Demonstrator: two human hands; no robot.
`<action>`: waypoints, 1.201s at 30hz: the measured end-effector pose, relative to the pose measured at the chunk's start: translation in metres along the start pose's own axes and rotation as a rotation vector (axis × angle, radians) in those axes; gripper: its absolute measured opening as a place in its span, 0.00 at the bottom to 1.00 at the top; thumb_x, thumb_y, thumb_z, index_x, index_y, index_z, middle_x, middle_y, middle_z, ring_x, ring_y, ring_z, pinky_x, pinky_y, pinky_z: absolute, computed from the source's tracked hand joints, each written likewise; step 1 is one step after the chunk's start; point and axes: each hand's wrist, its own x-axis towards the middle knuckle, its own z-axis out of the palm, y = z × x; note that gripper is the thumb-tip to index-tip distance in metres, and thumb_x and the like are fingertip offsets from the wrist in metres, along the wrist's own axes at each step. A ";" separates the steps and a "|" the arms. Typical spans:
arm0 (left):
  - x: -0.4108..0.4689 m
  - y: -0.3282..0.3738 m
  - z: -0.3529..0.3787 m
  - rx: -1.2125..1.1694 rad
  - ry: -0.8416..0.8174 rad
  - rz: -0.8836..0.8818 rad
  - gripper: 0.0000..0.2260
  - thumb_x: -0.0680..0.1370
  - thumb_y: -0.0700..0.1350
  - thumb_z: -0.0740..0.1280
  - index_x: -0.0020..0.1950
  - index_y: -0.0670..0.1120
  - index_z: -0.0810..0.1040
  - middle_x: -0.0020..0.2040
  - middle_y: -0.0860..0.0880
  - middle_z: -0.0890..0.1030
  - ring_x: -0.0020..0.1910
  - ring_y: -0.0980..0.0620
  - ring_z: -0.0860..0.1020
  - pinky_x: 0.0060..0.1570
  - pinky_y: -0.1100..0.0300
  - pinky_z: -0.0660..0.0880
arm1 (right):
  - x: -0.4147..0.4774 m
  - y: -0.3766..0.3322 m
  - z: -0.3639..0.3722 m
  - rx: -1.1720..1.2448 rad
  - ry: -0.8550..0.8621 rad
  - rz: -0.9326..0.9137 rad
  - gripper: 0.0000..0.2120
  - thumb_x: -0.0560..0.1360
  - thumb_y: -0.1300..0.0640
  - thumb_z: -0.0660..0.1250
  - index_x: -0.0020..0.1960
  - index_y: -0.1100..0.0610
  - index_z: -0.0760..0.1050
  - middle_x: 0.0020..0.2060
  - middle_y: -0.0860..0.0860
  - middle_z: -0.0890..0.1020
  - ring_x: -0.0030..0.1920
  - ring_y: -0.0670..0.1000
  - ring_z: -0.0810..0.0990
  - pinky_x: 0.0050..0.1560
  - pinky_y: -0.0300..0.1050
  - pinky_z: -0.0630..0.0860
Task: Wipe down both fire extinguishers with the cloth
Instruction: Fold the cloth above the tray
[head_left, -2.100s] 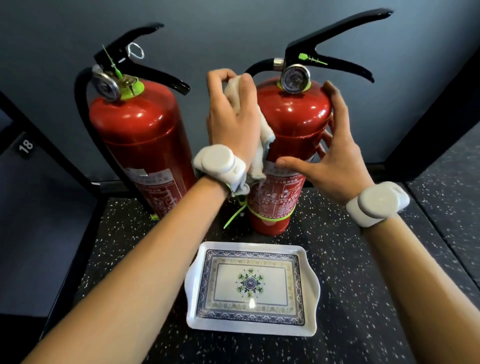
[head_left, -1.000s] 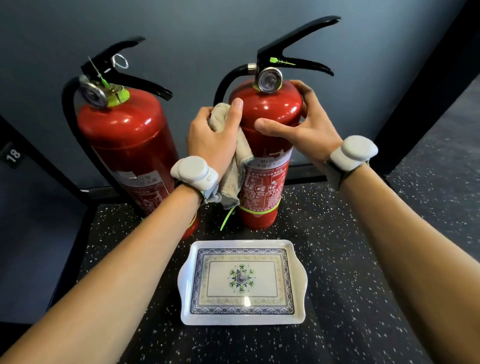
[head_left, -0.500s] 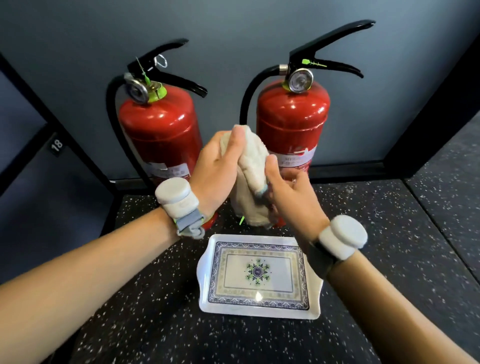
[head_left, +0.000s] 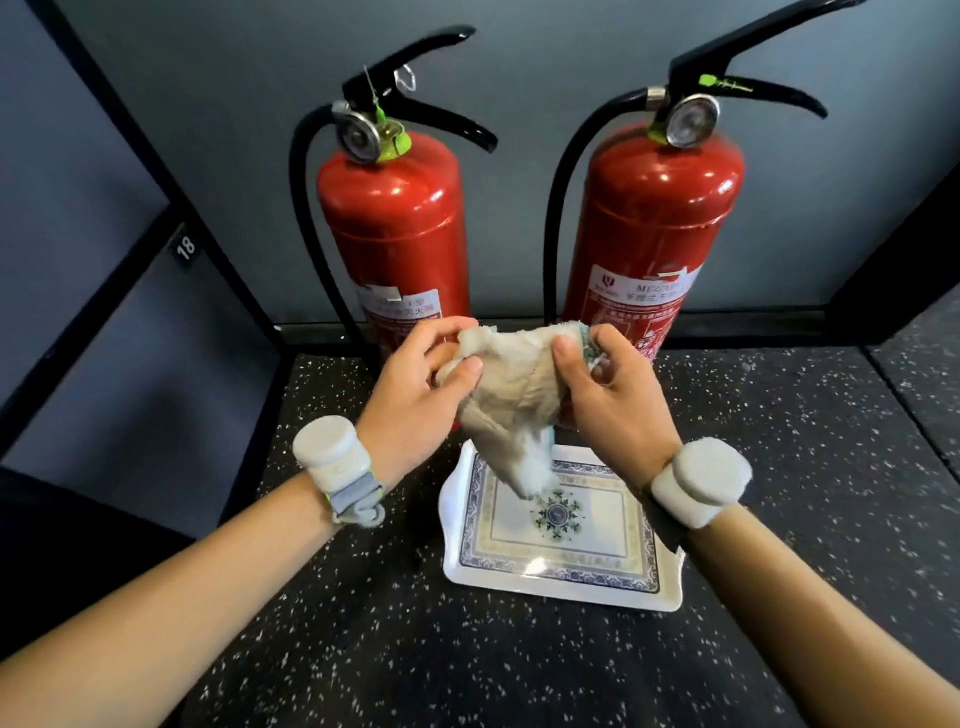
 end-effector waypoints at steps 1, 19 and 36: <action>0.000 -0.003 -0.002 0.008 0.002 -0.009 0.15 0.82 0.34 0.65 0.68 0.45 0.74 0.61 0.45 0.83 0.60 0.53 0.82 0.59 0.57 0.79 | 0.000 0.002 0.004 -0.047 0.016 -0.013 0.16 0.80 0.40 0.65 0.42 0.51 0.70 0.36 0.57 0.80 0.37 0.62 0.80 0.42 0.63 0.82; -0.017 -0.011 0.034 0.261 0.019 0.000 0.19 0.71 0.64 0.73 0.52 0.55 0.72 0.46 0.55 0.82 0.47 0.54 0.82 0.48 0.52 0.81 | 0.004 -0.021 0.004 0.279 -0.177 0.169 0.18 0.81 0.46 0.68 0.51 0.62 0.81 0.39 0.60 0.85 0.38 0.53 0.82 0.43 0.51 0.81; 0.002 0.019 0.007 0.082 0.151 0.085 0.14 0.79 0.32 0.60 0.47 0.47 0.82 0.39 0.59 0.82 0.43 0.62 0.77 0.48 0.68 0.72 | 0.017 0.070 0.001 0.030 -0.070 0.078 0.07 0.81 0.58 0.70 0.56 0.50 0.75 0.50 0.50 0.88 0.51 0.48 0.87 0.58 0.50 0.82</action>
